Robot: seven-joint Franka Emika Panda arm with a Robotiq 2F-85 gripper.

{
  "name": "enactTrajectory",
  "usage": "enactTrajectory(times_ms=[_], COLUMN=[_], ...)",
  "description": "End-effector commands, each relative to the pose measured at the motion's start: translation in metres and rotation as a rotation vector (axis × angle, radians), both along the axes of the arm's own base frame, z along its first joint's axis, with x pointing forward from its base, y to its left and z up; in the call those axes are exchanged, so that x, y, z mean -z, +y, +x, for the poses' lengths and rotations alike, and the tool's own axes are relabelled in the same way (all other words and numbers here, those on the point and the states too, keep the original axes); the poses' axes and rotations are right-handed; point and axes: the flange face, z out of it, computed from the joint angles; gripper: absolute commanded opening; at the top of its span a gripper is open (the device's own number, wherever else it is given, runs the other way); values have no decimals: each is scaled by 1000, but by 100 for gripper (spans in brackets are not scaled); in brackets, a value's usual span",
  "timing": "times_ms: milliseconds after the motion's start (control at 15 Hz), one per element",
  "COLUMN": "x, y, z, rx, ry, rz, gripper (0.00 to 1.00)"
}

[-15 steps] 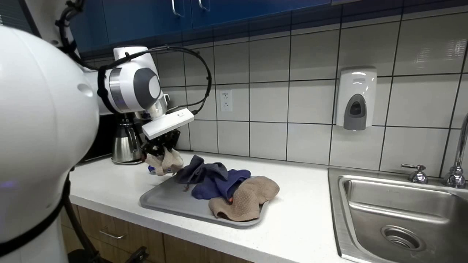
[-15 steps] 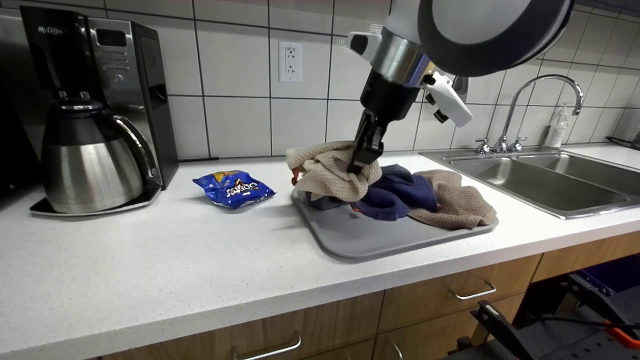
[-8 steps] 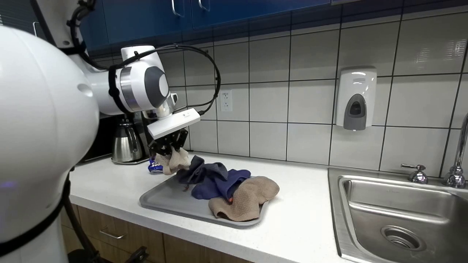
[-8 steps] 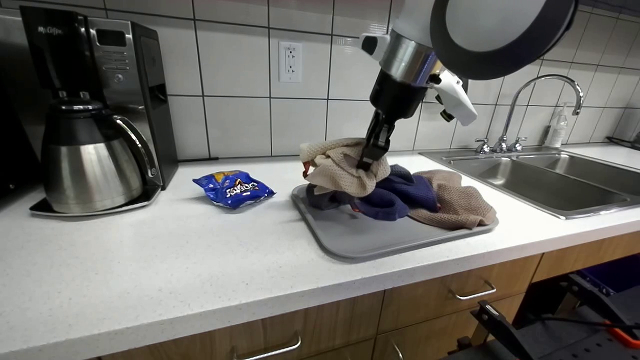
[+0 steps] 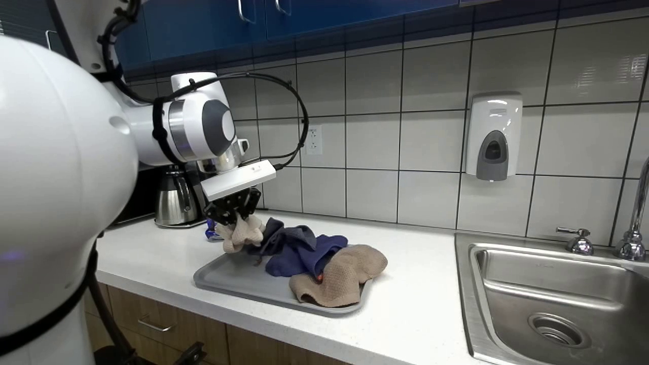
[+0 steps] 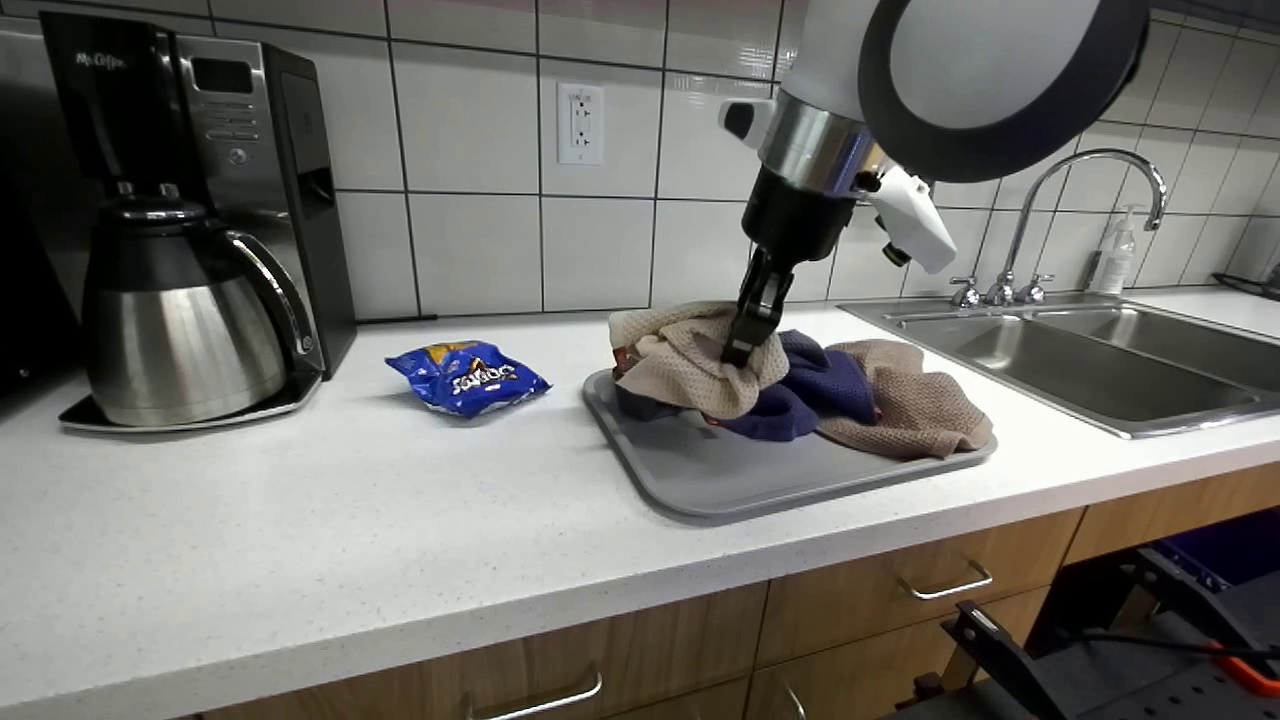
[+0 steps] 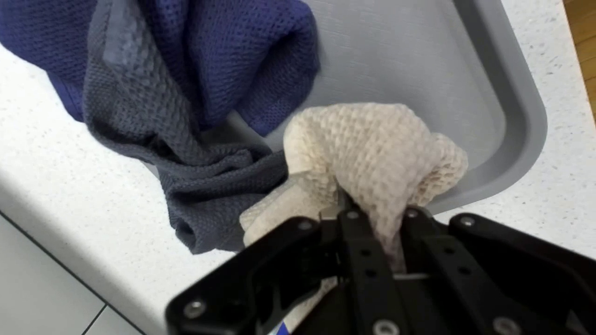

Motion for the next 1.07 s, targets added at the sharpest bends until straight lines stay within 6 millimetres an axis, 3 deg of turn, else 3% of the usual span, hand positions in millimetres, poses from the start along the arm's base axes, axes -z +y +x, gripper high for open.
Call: enactTrajectory(times_ms=[0,533,1000], x=[3,21,39], y=[-3,-18,-19], z=[-1,-2,-7], rx=[37,102,107], ry=[24,75,106], rz=[-9,-29,-58], gripper=[3,3,3])
